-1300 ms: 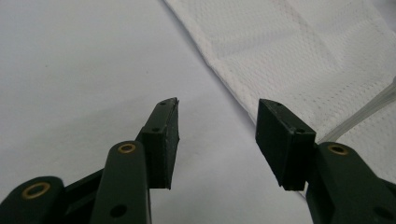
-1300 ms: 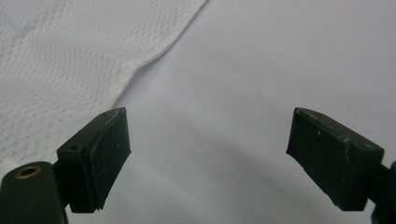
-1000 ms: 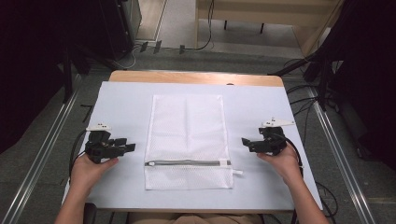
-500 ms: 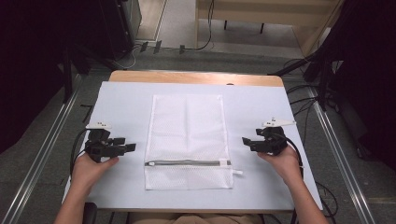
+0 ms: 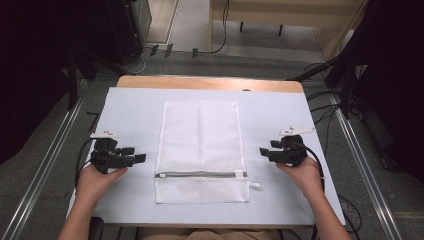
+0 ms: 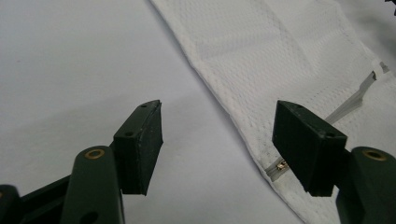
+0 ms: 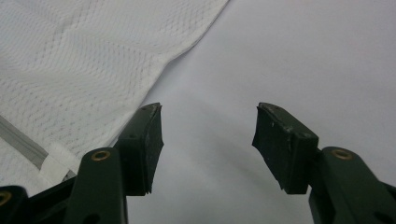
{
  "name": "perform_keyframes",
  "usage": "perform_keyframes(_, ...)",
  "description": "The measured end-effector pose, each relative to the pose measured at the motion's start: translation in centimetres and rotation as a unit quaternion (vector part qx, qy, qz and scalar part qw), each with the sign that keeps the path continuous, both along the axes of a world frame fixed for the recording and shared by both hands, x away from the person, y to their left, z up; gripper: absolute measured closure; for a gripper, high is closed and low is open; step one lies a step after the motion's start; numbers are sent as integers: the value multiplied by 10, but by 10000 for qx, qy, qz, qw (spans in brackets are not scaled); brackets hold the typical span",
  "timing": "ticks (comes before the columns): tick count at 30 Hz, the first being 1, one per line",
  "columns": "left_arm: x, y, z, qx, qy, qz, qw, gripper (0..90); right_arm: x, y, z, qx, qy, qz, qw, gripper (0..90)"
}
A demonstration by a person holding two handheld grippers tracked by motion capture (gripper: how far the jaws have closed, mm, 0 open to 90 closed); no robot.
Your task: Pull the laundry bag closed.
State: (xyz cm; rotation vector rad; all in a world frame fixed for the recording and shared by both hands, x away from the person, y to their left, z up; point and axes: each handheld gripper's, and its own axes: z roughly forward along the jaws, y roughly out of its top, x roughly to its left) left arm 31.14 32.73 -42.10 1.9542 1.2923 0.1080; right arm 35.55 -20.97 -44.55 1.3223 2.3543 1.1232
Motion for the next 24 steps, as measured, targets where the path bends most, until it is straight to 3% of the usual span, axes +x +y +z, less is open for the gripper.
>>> perform_keyframes(2,0,1,0,-66,-4,-32,10000,359,-1,1,1,-2,-55,39,10000,435)
perform_keyframes(10,0,0,-1,-8,-8,-92,10000,348,-4,5,2,-63,-75,200,9998,458)
perform_keyframes(13,0,0,-1,-23,21,-70,10000,349,-7,8,5,16,-235,263,9994,456)
perform_keyframes(15,0,0,-1,-13,31,-84,10000,349,-7,9,6,19,-199,245,9995,460)
perform_keyframes(17,0,-1,-1,6,42,-80,10000,350,-8,12,7,105,-3,246,9996,483)
perform_keyframes(24,0,0,-1,0,33,-33,10000,352,-12,21,10,43,-40,379,9993,484)
